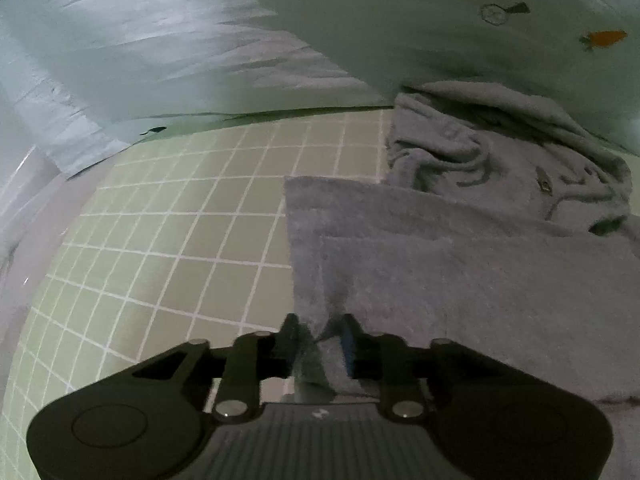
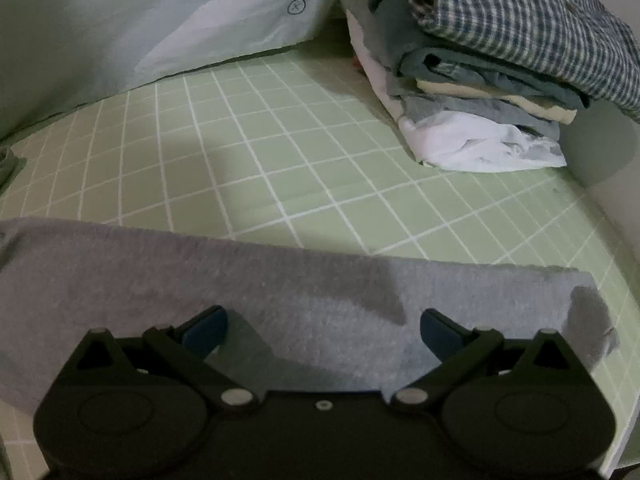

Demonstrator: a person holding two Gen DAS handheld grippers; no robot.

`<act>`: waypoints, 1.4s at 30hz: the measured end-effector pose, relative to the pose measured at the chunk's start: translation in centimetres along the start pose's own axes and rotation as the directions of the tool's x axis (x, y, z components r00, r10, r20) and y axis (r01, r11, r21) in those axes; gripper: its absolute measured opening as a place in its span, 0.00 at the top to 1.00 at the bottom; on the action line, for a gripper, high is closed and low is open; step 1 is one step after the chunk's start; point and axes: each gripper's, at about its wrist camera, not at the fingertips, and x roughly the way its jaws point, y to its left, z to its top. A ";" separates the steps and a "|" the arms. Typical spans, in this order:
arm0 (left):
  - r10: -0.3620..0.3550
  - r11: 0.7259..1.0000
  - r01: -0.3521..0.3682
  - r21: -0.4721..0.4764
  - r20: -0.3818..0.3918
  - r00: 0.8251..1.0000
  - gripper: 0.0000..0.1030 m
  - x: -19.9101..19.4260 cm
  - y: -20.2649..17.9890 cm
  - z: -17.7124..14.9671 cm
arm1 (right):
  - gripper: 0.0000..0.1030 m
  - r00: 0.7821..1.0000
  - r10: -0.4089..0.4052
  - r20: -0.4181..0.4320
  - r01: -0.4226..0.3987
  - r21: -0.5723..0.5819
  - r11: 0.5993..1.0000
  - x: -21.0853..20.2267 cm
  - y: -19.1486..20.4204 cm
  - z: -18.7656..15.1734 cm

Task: Fold clothes

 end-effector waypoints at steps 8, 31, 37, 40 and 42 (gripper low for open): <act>0.020 0.992 -0.017 -0.122 0.026 0.999 0.29 -2.3 0.9 0.4 | 0.00 1.000 0.018 0.001 -0.018 -0.066 0.998 -0.6 0.6 -0.3; -0.091 0.993 0.080 0.082 0.153 0.984 0.16 -15.0 -11.4 -0.7 | 0.00 0.995 0.027 0.097 -0.026 -0.009 1.000 -1.7 -8.5 -3.1; -0.081 0.991 0.065 0.116 0.138 0.987 0.16 -15.7 -12.4 -1.6 | 0.00 0.980 -0.156 0.126 0.155 0.017 0.988 -0.2 -13.6 -2.3; -0.065 0.992 0.051 0.113 0.117 0.991 0.16 -15.6 -12.3 -2.2 | 0.00 0.971 -0.212 0.112 0.201 0.101 0.974 0.1 -16.2 -2.2; -0.056 0.993 0.045 0.106 0.105 0.993 0.16 -15.5 -12.1 -2.5 | 0.00 0.972 -0.220 0.087 0.207 0.143 0.968 0.5 -17.5 -2.4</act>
